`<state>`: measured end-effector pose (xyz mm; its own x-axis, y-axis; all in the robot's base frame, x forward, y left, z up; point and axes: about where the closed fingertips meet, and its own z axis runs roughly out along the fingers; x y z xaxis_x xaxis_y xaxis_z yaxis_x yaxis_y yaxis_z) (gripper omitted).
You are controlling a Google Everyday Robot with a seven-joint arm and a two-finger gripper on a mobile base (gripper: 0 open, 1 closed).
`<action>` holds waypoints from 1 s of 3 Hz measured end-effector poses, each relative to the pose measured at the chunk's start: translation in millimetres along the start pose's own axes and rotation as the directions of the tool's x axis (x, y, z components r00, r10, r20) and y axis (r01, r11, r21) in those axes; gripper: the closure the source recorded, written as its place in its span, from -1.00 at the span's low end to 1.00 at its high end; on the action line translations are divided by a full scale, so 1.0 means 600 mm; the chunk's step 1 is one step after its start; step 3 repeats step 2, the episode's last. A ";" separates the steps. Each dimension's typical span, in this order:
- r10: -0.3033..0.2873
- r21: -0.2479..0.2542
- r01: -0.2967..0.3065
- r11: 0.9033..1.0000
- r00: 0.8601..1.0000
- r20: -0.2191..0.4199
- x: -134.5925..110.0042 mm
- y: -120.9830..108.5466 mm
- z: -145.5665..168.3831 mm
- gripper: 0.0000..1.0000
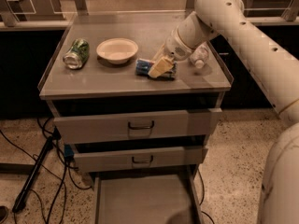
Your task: Pick redbull can from bottom drawer and place on counter
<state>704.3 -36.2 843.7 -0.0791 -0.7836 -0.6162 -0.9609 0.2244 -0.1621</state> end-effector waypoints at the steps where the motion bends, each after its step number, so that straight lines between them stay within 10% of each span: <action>1: 0.000 0.000 0.000 1.000 1.000 0.000 0.000 0.000 0.000 -1.00; 3: 0.000 0.000 0.000 1.000 1.000 0.000 0.000 0.000 0.000 -1.00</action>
Offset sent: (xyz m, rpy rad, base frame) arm 0.0000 0.0000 0.0000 0.0000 0.0000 0.0000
